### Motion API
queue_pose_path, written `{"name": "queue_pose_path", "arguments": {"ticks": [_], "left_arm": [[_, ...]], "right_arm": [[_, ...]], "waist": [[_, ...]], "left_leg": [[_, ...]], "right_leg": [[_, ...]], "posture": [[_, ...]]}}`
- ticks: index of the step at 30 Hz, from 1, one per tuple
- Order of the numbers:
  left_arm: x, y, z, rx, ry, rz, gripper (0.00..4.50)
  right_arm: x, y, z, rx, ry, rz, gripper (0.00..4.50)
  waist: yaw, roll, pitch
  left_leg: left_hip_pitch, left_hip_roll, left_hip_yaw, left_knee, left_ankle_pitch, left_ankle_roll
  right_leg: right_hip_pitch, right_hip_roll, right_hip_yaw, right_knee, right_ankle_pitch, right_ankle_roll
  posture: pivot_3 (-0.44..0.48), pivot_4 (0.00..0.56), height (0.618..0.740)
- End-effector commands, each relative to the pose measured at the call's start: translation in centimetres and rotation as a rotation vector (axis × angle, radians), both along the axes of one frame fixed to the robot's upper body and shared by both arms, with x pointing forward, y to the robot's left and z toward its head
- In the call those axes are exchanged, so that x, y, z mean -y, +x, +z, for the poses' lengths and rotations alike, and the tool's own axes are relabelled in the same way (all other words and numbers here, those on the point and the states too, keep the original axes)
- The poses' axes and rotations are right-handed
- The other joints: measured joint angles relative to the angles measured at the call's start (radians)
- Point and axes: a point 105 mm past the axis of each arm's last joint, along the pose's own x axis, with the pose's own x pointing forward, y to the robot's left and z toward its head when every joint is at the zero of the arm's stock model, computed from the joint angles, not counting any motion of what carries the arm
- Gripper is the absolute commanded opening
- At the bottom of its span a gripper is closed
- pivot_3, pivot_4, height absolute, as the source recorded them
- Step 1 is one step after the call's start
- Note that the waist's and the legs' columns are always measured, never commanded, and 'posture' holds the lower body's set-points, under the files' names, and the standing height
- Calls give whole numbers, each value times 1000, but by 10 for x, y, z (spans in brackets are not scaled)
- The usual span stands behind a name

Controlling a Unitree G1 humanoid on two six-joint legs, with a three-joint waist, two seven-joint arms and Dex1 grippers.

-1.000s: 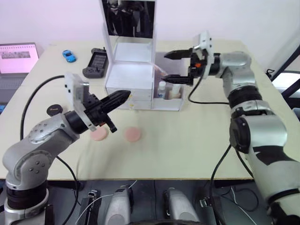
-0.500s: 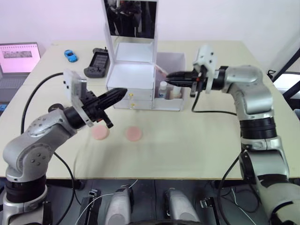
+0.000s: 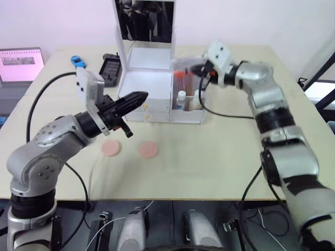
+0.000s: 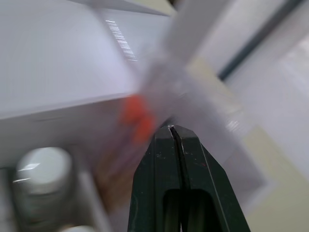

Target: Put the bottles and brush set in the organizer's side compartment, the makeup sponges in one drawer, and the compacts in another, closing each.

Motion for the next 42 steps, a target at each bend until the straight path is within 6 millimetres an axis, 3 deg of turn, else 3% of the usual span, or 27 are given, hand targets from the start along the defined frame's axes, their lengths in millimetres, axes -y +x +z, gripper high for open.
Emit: {"name": "queue_pose_path", "arguments": {"ticks": [1, 7, 13, 17, 18, 21, 24, 28, 31, 37, 42], "left_arm": [[0, -4, 10, 56, -5, 2, 0], [-2, -4, 7, 54, -4, 7, 0], [-6, -4, 5, 46, -3, 24, 0], [-16, 0, 4, 36, 12, 69, 0], [-22, 2, 2, 31, 21, 91, 0], [-73, 17, -12, -29, 60, 249, 0], [-119, 17, -27, -28, 136, 364, 924], [-178, 7, -51, -63, 208, 510, 2967], [-222, -7, -67, -104, 236, 620, 4476], [-265, -31, -83, -127, 238, 754, 4476], [-273, -40, -89, -135, 227, 782, 4476]], "right_arm": [[12, 9, 13, 66, -7, -64, 21], [13, 7, 23, 67, 58, -21, 21], [19, -9, 30, 28, 158, 89, 21], [34, -25, 33, 15, 197, 146, 21], [42, -29, 30, 5, 195, 150, 21], [77, -56, 10, -62, 189, 170, 800], [110, -71, -7, -95, 206, 93, 2303], [156, -91, -24, -99, 273, -31, 4314], [184, -108, -39, -78, 361, -97, 4500], [227, -130, -91, -181, 347, -269, 4500], [233, -131, -102, -193, 364, -298, 4500]], "waist": [[0, 0, 0], [-2, 0, 0], [-2, 0, 0], [5, 0, 0], [5, 0, 0], [7, 0, 0], [0, 1, 0], [-6, 1, 0], [-4, 1, 0], [1, 1, 0], [-3, 1, 0]], "left_leg": [[0, 0, 0, 0, 0, 0], [0, 0, 0, 0, 0, 0], [0, 0, 0, 0, 0, 0], [0, 0, 0, 0, 0, 0], [0, 0, 0, 0, 0, 0], [0, 0, 0, 0, 0, 0], [0, 0, 0, 0, 0, 0], [2, 1, 4, -2, 0, 0], [3, 1, 4, -3, 0, 0], [3, 1, 7, -2, 0, 0], [3, -1, 10, -2, 0, 0]], "right_leg": [[0, 0, 0, 0, 0, 0], [0, 0, 0, 0, 0, 0], [0, 0, 0, 1, 0, 0], [1, 0, 0, 0, 0, 0], [1, 0, 0, 0, 0, 0], [1, -1, -1, 0, 0, 0], [0, -1, -1, -1, 0, 0], [0, -1, 1, -1, -1, -1], [0, -1, 2, -1, -2, -4], [1, -4, 2, -3, -2, -4], [1, -9, 2, -4, -3, -5]], "posture": [[0, 150, 739], [0, 150, 739], [0, 150, 739], [0, 150, 739], [0, 150, 739], [0, 150, 739], [0, 150, 739], [0, 150, 739], [0, 150, 739], [0, 150, 739], [0, 150, 739]]}}
